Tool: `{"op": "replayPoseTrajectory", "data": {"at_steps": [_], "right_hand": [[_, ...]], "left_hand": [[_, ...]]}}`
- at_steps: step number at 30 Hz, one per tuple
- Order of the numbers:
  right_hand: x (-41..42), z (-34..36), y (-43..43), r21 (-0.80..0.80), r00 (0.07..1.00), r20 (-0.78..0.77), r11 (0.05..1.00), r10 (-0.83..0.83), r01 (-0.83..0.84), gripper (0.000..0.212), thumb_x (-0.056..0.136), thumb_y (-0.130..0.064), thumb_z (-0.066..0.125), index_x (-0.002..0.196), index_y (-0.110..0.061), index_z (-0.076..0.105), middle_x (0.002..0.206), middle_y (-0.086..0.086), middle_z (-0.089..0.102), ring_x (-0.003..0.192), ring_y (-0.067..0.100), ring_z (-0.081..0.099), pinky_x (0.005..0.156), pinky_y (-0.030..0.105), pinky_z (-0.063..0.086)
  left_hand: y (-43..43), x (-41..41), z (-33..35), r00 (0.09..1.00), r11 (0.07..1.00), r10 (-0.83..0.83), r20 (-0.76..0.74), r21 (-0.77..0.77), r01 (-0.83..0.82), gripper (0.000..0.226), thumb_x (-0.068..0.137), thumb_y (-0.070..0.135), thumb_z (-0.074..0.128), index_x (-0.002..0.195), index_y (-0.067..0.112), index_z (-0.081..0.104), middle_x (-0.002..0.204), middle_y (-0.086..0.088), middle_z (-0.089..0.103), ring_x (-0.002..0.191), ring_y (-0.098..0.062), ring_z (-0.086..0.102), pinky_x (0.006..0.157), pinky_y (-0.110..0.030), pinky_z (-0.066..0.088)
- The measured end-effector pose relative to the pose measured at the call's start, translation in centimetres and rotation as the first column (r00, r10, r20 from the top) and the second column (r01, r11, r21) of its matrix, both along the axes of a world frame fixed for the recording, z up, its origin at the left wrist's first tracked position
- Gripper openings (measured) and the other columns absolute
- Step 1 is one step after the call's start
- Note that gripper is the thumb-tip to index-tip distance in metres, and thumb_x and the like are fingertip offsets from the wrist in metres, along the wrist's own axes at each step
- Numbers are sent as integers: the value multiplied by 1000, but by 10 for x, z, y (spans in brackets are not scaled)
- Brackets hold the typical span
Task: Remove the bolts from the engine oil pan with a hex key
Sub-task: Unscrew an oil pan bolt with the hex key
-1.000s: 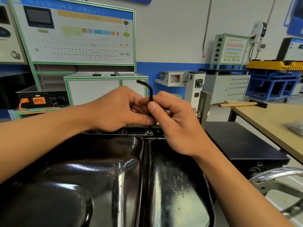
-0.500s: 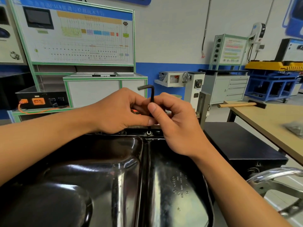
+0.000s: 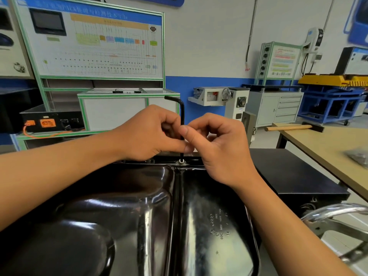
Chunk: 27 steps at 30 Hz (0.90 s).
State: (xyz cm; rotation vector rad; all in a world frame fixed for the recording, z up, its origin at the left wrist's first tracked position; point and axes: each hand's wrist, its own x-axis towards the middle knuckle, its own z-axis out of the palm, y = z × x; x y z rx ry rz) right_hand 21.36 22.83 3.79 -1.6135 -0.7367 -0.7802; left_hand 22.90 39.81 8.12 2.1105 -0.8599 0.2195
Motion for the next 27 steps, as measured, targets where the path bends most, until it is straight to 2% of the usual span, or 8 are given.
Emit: {"op": "replayPoseTrajectory", "data": {"at_steps": [3, 8, 11, 14, 16, 21, 25, 27], "right_hand": [[-1, -1, -1, -53, 1000, -2, 999, 12, -12, 11, 87, -13, 76, 80, -16, 70, 65, 3, 63, 58, 21, 54, 55, 28, 46], [-1, -1, 4, -3, 999, -19, 1000, 27, -27, 19, 76, -15, 86, 86, -18, 69, 63, -5, 53, 58, 12, 45, 57, 29, 44], [-1, 1, 5, -3, 1000, 0, 1000, 3, -3, 12, 80, -13, 83, 85, -15, 72, 64, -6, 56, 58, 13, 48, 58, 28, 44], [-1, 3, 5, -10, 999, 35, 1000, -27, 27, 6, 84, -13, 79, 86, -15, 73, 67, -5, 62, 59, 19, 53, 57, 27, 47], [-1, 3, 6, -8, 999, 45, 1000, -25, 26, 7, 85, -13, 78, 85, -16, 72, 68, -6, 62, 61, 23, 54, 57, 28, 46], [0, 1, 6, -59, 998, 66, 998, -21, 25, 9, 88, -11, 74, 86, -18, 69, 70, -11, 59, 63, 10, 49, 60, 24, 42], [-1, 3, 4, -151, 996, 84, 988, -2, 14, 12, 94, -10, 65, 91, -21, 67, 74, -11, 59, 69, 8, 54, 65, 23, 44], [-2, 4, 2, -197, 996, 89, 980, 1, 17, 12, 95, -11, 60, 92, -21, 66, 74, -9, 57, 70, 9, 53, 67, 23, 43]], "left_hand": [[4, 0, 1, 1000, 1000, 2, 14, 24, -3, 22, 67, 28, 86, 73, 10, 73, 65, -13, 66, 55, -5, 51, 55, -15, 42], [1, -1, 0, 996, 996, 53, 67, 72, -58, 25, 70, 7, 85, 64, -1, 62, 55, -11, 48, 53, -9, 40, 49, -18, 32], [-1, -4, -1, 995, 997, 52, 84, 48, -56, 27, 69, 13, 86, 64, 1, 63, 57, -15, 47, 53, -8, 39, 50, -18, 32], [-1, -5, 0, 993, 998, 58, 106, 9, -60, 25, 67, 18, 86, 65, 5, 65, 52, 6, 47, 48, -1, 39, 47, -10, 32], [-1, -5, 1, 991, 998, 63, 122, 2, -64, 23, 66, 17, 86, 65, 6, 66, 51, 10, 46, 46, 0, 40, 46, -8, 32], [1, -1, 0, 988, 998, 55, 142, 18, -58, 28, 69, 15, 86, 57, 25, 64, 49, 9, 46, 48, 0, 40, 49, -10, 33], [3, 1, 0, 997, 998, -31, 71, 57, 27, 14, 74, 17, 85, 83, 11, 76, 73, -16, 69, 62, -5, 52, 61, -24, 43], [7, 0, 2, 995, 993, -99, 14, 71, 98, 12, 78, 11, 81, 89, 14, 78, 75, 0, 75, 66, 2, 59, 67, -16, 47]]}}
